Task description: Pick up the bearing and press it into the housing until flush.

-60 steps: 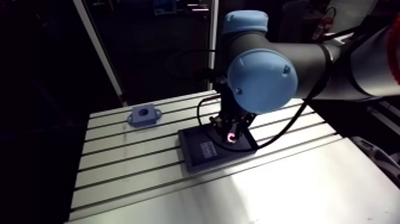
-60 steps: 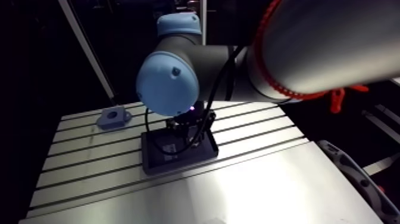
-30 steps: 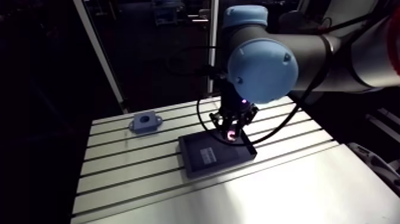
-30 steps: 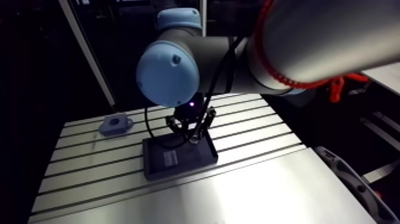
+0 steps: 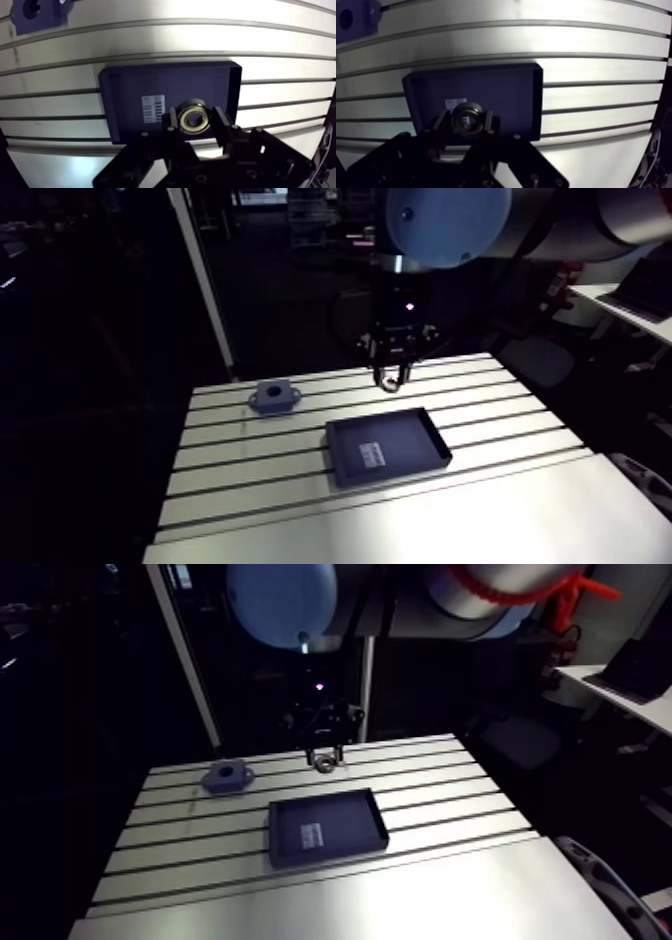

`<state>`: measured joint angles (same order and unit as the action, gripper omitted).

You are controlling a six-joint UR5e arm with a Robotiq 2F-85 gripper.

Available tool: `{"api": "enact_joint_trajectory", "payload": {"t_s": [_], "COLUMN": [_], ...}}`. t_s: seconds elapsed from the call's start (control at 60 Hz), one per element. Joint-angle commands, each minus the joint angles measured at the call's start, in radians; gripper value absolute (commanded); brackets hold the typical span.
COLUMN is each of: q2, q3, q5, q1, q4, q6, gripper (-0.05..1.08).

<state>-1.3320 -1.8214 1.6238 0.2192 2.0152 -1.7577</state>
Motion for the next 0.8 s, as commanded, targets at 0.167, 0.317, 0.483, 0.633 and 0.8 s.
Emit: {"api": "enact_joint_trajectory", "payload": {"t_s": [0.167, 0.317, 0.483, 0.633, 0.8], "q2": [0.112, 0.150, 0.205, 0.234, 0.276], "q3": [0.281, 0.340, 0.418, 0.459, 0.498], "q5": [0.004, 0.008, 0.008, 0.010, 0.009], "q1": [-0.191, -0.219, -0.255, -0.281, -0.311], "q4": [-0.159, -0.179, -0.211, -0.218, -0.218], "q6": [0.110, 0.123, 0.159, 0.175, 0.256], "gripper": [0.63, 0.63, 0.64, 0.64, 0.64]}}
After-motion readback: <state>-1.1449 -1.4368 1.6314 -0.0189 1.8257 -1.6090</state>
